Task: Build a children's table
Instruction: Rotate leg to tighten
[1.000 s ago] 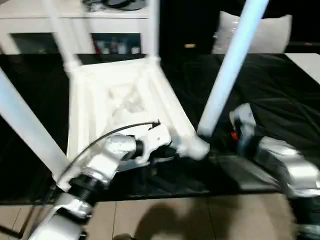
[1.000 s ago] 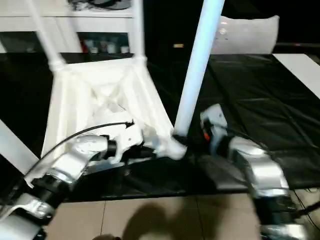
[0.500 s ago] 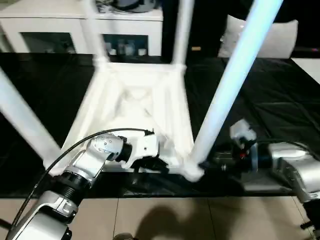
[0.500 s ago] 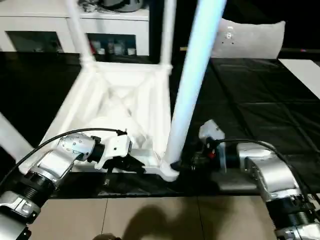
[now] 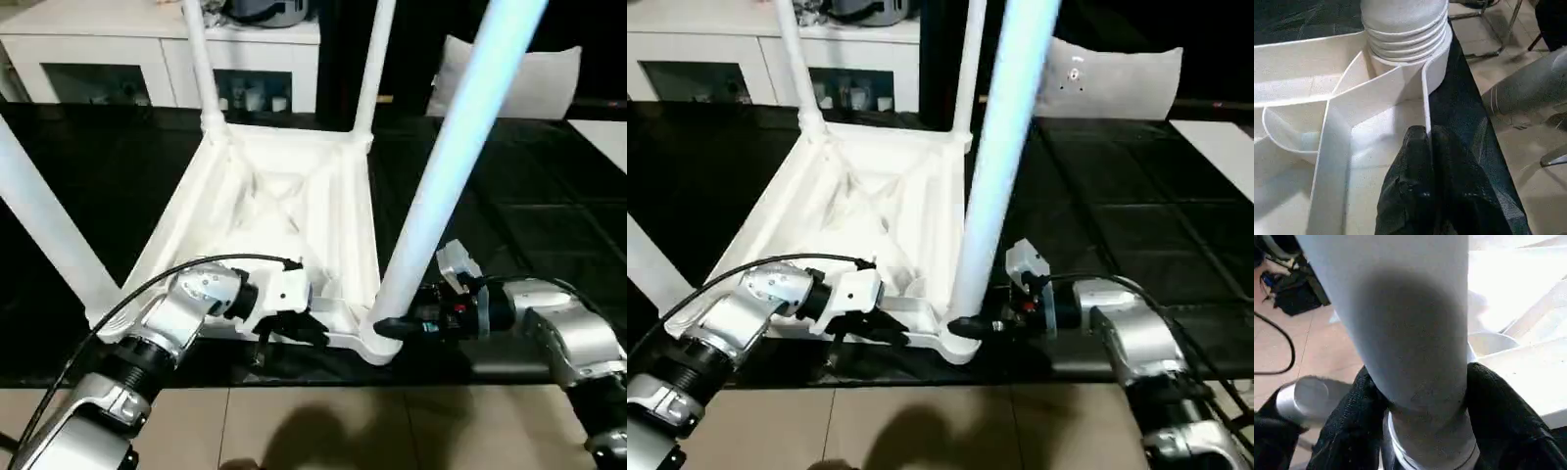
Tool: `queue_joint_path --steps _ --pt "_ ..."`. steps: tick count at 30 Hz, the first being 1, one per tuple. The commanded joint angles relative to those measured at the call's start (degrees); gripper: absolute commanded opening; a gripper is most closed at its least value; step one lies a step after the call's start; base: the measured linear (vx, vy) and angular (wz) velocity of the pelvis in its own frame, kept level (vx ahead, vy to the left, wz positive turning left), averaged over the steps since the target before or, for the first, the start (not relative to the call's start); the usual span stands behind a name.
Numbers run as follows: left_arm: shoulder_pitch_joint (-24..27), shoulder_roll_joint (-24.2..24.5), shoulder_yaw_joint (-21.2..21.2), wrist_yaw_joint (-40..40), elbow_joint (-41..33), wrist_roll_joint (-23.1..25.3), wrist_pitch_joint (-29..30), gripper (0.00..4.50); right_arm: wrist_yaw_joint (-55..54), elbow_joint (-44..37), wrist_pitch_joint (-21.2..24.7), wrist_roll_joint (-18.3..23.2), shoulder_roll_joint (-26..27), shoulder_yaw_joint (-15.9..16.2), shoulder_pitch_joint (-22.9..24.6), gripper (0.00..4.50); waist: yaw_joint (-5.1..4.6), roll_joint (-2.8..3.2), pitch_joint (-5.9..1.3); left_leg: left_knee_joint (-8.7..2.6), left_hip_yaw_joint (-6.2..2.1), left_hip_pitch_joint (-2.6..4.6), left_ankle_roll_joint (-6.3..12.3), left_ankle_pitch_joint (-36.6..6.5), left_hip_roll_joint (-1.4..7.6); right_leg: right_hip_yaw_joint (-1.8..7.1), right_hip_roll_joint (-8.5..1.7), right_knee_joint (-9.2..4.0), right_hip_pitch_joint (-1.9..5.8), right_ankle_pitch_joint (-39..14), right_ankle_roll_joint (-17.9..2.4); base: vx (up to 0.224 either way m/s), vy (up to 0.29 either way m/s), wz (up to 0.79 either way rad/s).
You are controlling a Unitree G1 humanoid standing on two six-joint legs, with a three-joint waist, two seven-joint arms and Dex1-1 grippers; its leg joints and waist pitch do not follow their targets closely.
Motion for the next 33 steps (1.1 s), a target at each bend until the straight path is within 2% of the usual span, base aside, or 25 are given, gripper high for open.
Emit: queue_joint_path --steps 1,3,4,5,6,7,8,9,10,11,12,13,14,15,16,17,18,19,20,22,25,27,29,31,33 --pt "1.07 -2.06 -0.91 1.36 -2.26 -0.84 3.53 0.0 -6.99 5.19 0.21 -1.85 2.57 -0.57 -1.16 2.07 -0.69 -0.03 -2.7 -4.51 -1.47 0.55 -0.2 -21.24 3.48 3.18 -4.3 -5.37 2.34 -31.68 -6.05 0.0 0.0 0.0" --pt "1.47 -3.21 0.15 3.64 -3.14 -1.42 6.07 0.0 -11.55 8.0 0.26 -2.33 4.18 -1.96 -2.55 2.06 -1.91 -0.09 -2.21 -4.25 -1.8 1.7 -1.48 -27.07 3.17 2.23 -4.14 -6.64 1.76 -38.64 -3.51 0.0 0.0 0.0" --pt "1.58 -3.82 0.52 5.23 -3.49 -1.24 7.43 0.0 -14.26 9.76 0.62 -2.48 5.02 -2.83 -3.61 2.06 -2.82 -0.08 -2.05 -3.8 -2.18 2.03 -2.03 -29.37 2.91 1.29 -4.2 -7.47 1.78 -42.26 -1.66 0.0 0.0 0.0" --pt "1.6 -5.39 1.39 9.22 -3.8 -0.61 10.02 0.0 -21.0 14.2 1.58 -2.84 7.0 -4.91 -6.42 2.04 -4.06 0.45 -1.87 -3.6 -2.65 2.6 -2.61 -32.7 3.11 -0.12 -3.98 -8.23 1.62 -43.5 -0.68 -0.053 0.022 -0.1" --pt "1.61 -5.84 1.66 10.4 -3.87 -0.42 10.64 0.0 -23.1 15.27 2.0 -2.99 7.6 -5.47 -7.17 2.04 -5.42 1.1 -1.82 -4.12 -3.46 1.98 -3.2 -36.47 3.76 -1.81 -3.45 -8.35 2.9 -42.69 0.74 -0.053 0.022 -0.1" --pt "1.59 -6.39 1.99 11.75 -3.88 -0.21 11.22 0.0 -25.65 16.01 2.32 -3.58 8.22 -5.77 -7.82 2.04 -5.94 1.88 -1.72 -5.04 -3.77 1.82 -3.59 -40.33 4.74 -2.22 -3.01 -7.3 3.6 -39.41 0.26 -0.058 0.039 -0.14" --pt "1.51 -7.18 2.49 13.5 -3.89 -0.04 11.96 0.0 -29.03 17.37 2.25 -4.42 8.96 -6.18 -8.77 2.04 -6.12 2.67 -2.0 -9.41 -4.98 -2.0 -4.77 -48.14 7.29 0.22 -2.08 2.4 7.72 -24.46 -2.46 -0.104 0.04 -0.18" --pt "1.45 -7.97 3.05 15.16 -3.92 0.0 13.0 0.0 -33.67 16.37 3.45 -5.21 10.23 -6.85 -8.33 2.04 -5.79 2.66 -2.08 -10.16 -4.61 -2.18 -5.35 -49.64 6.83 1.24 -1.51 4.06 7.05 -15.14 -3.42 -0.104 0.04 -0.18" --pt "1.45 -7.97 3.05 15.16 -3.92 0.0 13.0 0.0 -33.67 16.37 3.45 -5.21 10.23 -6.85 -8.33 2.03 -6.23 1.09 -1.63 -9.87 -3.53 0.33 -5.49 -49.53 5.07 2.85 -1.38 2.55 4.17 -16.28 -4.85 -0.064 -0.011 -0.15" --pt "1.39 -8.98 3.7 17.49 -4.19 0.3 14.68 0.0 -40.32 14.29 5.45 -6.31 12.24 -8.03 -7.19 2.03 -5.77 -0.67 -1.3 -3.44 -2.61 3.3 -5.49 -38.23 1.15 2.75 -4.51 -6.48 0.22 -45.31 -1.2 0.014 -0.068 -0.05" --pt "0.95 -11.27 5.02 22.56 -4.33 0.94 17.68 0.0 -49.43 9.81 6.94 -9.21 15.65 -8.43 -5.23 2.03 -5.98 -1.92 -1.41 2.94 -1.58 3.91 -2.65 -20.17 -0.85 1.97 -7.15 -9.59 -0.66 -58.62 2.32 0.014 -0.068 -0.05" --pt "0.88 -11.72 5.27 23.59 -4.41 1.08 18.33 0.0 -51.16 8.99 7.15 -9.78 16.32 -8.47 -4.87 2.03 -5.49 -1.45 -1.32 1.93 -2.03 1.88 -2.23 -15.67 -0.4 1.59 -7.4 -9.28 1.27 -59.58 3.5 0.034 -0.063 -0.26" --pt "0.35 -14.55 6.49 28.08 -4.81 1.18 20.81 0.0 -54.58 5.44 8.2 -9.12 19.95 -9.14 -4.15 2.03 -5.79 -0.53 -2.01 -0.96 -3.18 -0.61 -2.95 -16.13 1.38 -0.39 -6.45 -7.93 4.21 -52.81 4.01 0.061 -0.006 -0.48" --pt "0.32 -14.67 6.54 28.26 -4.82 1.18 20.9 0.0 -54.67 5.3 8.23 -9.09 20.08 -9.14 -4.13 2.03 -6.43 0.25 -1.68 -2.15 -4.05 -1.89 -3.63 -20.53 2.38 -1.96 -5.33 -7.48 4.72 -49.71 4.49 0.061 -0.006 -0.48" --pt "0.21 -15.34 6.78 29.25 -4.96 1.21 21.46 0.0 -55.03 4.79 8.4 -8.78 20.77 -9.17 -4.18 2.03 -6.66 1.83 -2.57 -3.93 -5.43 -1.74 -4.27 -29.11 4.52 -1.54 -4.59 -5.18 6.07 -38.54 2.6 0.038 0.028 -0.29" --pt "-0.17 -16.55 6.76 30.71 -4.76 1.48 21.41 0.0 -54.34 3.66 7.64 -8.43 21.57 -8.55 -4.07 2.54 -6.65 1.65 -2.66 -5.85 -6.1 -1.74 -3.91 -34.08 6.07 0.58 -3.97 -1.94 6.2 -25.73 -0.82 0.0 0.0 0.0" --pt "-0.39 -16.84 6.63 31.3 -4.3 1.67 21.0 0.0 -54.07 3.29 6.98 -7.96 21.6 -8.57 -4.0 2.54 -6.33 1.65 -2.3 -5.91 -5.66 -0.67 -4.23 -35.8 5.85 1.06 -4.02 -2.74 4.91 -24.04 -2.3 0.0 0.0 0.0" --pt "-0.53 -16.89 6.5 31.56 -4.02 1.86 20.63 0.0 -53.79 2.88 6.59 -7.46 21.62 -8.74 -3.9 2.66 -6.22 0.15 -1.78 -3.95 -3.96 1.32 -4.31 -33.31 3.2 0.7 -4.86 -6.11 2.53 -33.14 -2.63 0.055 -0.008 0.14" --pt "-0.76 -16.44 5.87 31.56 -3.52 2.53 19.72 0.0 -52.3 1.43 6.07 -5.87 21.37 -9.2 -3.58 2.69 -5.53 0.02 -1.99 -2.38 -2.86 1.97 -2.94 -25.21 1.61 0.33 -5.62 -7.4 2.39 -39.49 -1.93 0.068 0.002 0.06" --pt "-0.64 -15.94 5.76 31.21 -3.59 2.66 19.17 0.0 -51.45 0.61 6.04 -5.5 20.95 -9.27 -3.29 2.89 -4.81 0.37 -2.48 -3.58 -3.14 -0.23 -1.33 -17.84 2.55 0.55 -5.09 -6.54 4.05 -34.89 -1.11 0.034 0.001 0.03" --pt "0.06 -14.29 5.73 30.13 -4.22 3.47 17.78 0.0 -49.49 -3.75 6.44 -5.32 19.41 -9.61 -1.29 3.12 -3.97 0.56 -2.8 -4.4 -2.93 -0.21 -1.03 -14.5 3.66 1.47 -4.41 -4.97 3.74 -23.06 -4.44 0.018 0.002 0.01" --pt "0.14 -13.37 5.38 29.24 -4.07 3.72 16.78 0.0 -47.2 -4.33 6.05 -4.91 18.04 -9.57 -0.91 3.44 -3.82 0.22 -3.15 -4.39 -2.69 0.07 -1.14 -15.32 3.53 1.97 -4.32 -4.49 3.6 -21.71 -5.59 0.06 0.002 0.0" --pt "0.24 -12.59 4.88 28.06 -4.0 3.9 15.69 0.0 -44.92 -4.65 5.83 -4.73 16.56 -9.14 -0.6 3.51 -3.11 0.28 -3.75 -3.91 -2.07 -0.46 1.38 -7.3 3.3 2.86 -4.01 -3.08 3.96 -11.69 -8.37 0.058 -0.004 -0.03" --pt "0.33 -11.26 4.0 25.99 -3.73 4.02 14.03 0.0 -41.43 -5.03 5.51 -4.6 14.02 -8.52 -0.18 3.53 -2.51 0.49 -3.82 -3.57 -1.83 -0.42 2.78 -4.3 3.2 2.96 -3.93 -2.62 3.99 -7.94 -9.91 0.053 -0.006 -0.02" --pt "0.35 -10.72 3.68 25.13 -3.61 4.02 13.46 0.0 -40.1 -5.12 5.35 -4.6 13.0 -8.33 -0.04 3.93 -2.23 0.34 -3.87 -3.45 -1.64 -0.34 3.76 -2.27 3.19 3.08 -3.86 -2.19 3.98 -5.11 -11.09 0.0 0.0 0.0"
